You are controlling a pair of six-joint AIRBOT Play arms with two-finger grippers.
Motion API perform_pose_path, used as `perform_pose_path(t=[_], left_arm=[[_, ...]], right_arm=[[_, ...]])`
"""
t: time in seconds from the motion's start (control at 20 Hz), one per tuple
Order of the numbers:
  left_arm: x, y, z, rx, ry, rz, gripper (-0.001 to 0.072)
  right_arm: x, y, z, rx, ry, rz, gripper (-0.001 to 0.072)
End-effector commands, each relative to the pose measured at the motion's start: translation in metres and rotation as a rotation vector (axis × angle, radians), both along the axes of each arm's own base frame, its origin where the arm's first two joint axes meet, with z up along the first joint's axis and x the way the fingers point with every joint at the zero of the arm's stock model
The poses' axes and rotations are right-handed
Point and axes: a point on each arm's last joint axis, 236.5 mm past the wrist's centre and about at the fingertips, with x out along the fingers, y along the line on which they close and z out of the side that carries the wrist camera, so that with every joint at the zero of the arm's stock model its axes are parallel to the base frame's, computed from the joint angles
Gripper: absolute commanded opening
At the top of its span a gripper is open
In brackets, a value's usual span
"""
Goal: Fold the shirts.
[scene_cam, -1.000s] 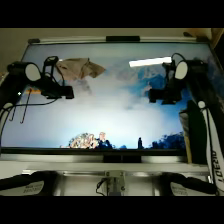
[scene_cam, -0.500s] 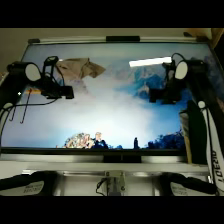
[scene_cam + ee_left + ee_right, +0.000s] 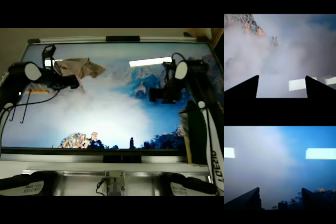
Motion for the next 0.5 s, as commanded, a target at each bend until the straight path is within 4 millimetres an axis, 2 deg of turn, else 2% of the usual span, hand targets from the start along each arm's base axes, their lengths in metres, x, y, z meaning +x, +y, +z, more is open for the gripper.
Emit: perform_pose_path(t=[0.0, 0.15, 0.2, 0.3, 0.35, 0.45], left_arm=[[0.053, -0.004, 0.030, -0.110, -0.214, 0.076, 0.0702], [0.109, 0.032, -0.001, -0.084, -0.184, 0.157, 0.0687], [0.131, 0.048, -0.015, -0.089, -0.153, 0.198, 0.0686], [0.160, 0.072, -0.049, -0.103, -0.053, 0.260, 0.0683], [0.170, 0.078, -0.067, -0.104, -0.014, 0.264, 0.0683], [0.185, 0.076, -0.100, -0.178, 0.027, 0.288, 0.0683]], right_arm=[[0.025, 0.003, 0.006, 0.013, -0.109, -0.009, 0.0637], [0.044, 0.010, 0.013, 0.048, -0.193, -0.016, 0.0637], [0.049, 0.012, 0.015, 0.055, -0.213, -0.018, 0.0636], [0.053, 0.016, 0.017, 0.074, -0.232, -0.020, 0.0637], [0.054, 0.017, 0.018, 0.081, -0.238, -0.022, 0.0636], [0.053, 0.021, 0.018, 0.100, -0.234, -0.023, 0.0636]])
